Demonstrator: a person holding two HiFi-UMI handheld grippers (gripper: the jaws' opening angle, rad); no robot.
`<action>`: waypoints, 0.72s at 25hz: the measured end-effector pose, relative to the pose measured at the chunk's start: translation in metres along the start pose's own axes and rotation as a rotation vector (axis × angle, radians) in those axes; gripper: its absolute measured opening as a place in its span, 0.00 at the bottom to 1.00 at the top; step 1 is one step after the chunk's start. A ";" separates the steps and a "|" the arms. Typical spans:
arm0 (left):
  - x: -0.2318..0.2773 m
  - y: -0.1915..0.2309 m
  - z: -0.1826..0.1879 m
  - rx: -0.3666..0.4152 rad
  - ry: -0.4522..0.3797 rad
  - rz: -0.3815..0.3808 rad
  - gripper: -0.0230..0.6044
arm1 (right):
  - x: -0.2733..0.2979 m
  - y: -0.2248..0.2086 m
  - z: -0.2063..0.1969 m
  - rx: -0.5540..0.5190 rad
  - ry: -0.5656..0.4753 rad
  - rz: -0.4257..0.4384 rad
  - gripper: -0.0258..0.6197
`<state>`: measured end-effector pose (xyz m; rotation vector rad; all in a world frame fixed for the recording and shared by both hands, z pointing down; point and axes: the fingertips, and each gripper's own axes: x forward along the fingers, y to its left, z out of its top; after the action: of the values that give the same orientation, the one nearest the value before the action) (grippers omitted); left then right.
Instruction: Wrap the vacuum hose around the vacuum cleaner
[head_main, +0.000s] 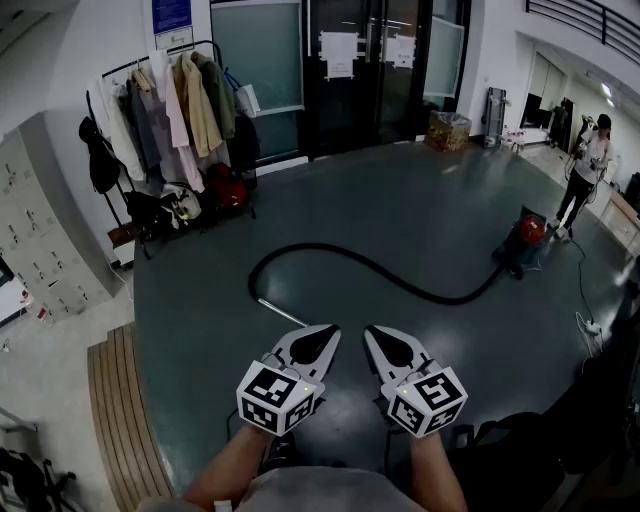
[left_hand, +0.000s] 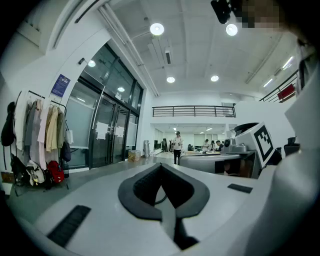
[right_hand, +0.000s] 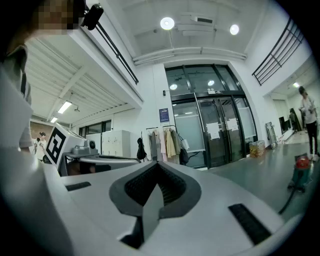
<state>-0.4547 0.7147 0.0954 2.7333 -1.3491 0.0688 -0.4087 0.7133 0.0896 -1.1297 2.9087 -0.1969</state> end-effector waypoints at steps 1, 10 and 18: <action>0.000 0.000 0.000 0.000 -0.001 0.000 0.05 | 0.000 0.000 0.000 -0.001 0.000 -0.001 0.05; -0.004 0.001 -0.001 -0.004 0.003 0.002 0.05 | 0.002 0.005 0.001 0.006 -0.006 0.006 0.05; 0.000 -0.006 -0.006 -0.004 0.011 0.015 0.05 | -0.006 -0.002 -0.006 0.002 0.010 0.013 0.05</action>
<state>-0.4500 0.7193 0.1013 2.7161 -1.3658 0.0822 -0.4033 0.7171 0.0954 -1.1125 2.9226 -0.2055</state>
